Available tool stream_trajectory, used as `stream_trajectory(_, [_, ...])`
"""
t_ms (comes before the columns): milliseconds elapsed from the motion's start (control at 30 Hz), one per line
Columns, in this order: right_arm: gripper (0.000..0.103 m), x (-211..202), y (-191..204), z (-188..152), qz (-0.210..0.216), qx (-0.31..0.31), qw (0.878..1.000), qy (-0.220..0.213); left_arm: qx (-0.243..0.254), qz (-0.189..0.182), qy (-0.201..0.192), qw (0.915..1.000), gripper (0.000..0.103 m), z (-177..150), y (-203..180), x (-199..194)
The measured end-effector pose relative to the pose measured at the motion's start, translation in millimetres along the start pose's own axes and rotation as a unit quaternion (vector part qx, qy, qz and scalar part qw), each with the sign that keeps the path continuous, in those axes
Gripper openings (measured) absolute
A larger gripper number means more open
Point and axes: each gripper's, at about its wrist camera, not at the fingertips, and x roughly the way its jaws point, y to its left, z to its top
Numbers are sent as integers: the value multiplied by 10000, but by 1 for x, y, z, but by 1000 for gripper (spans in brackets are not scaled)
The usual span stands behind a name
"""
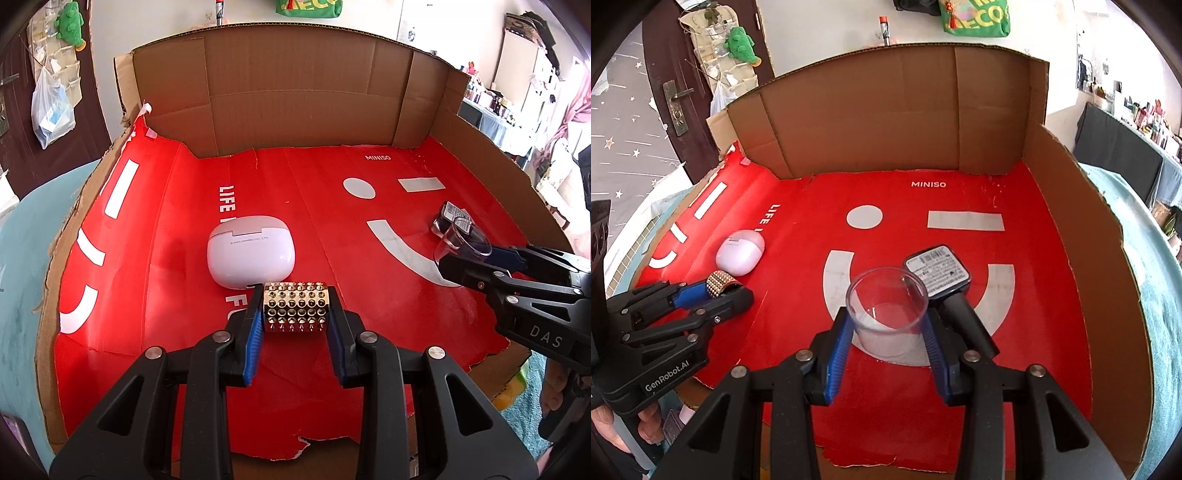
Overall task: Organize rigid objects
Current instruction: 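Lower the gold-studded block with the left tool while the right tool lowers the glass cup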
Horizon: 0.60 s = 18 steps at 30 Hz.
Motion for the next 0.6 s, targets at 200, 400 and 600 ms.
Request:
stream_trajectory(200, [41, 0, 1, -1, 1, -1, 10000, 12, 0, 0, 2, 10000, 28, 0, 0, 0])
stream_trajectory(400, [41, 0, 0, -1, 6, 1, 10000, 10, -6, -3, 2, 10000, 28, 0, 0, 0])
stream_trajectory(600, [42, 0, 1, -1, 13, 5, 10000, 10, 31, 35, 1, 10000, 28, 1, -1, 1])
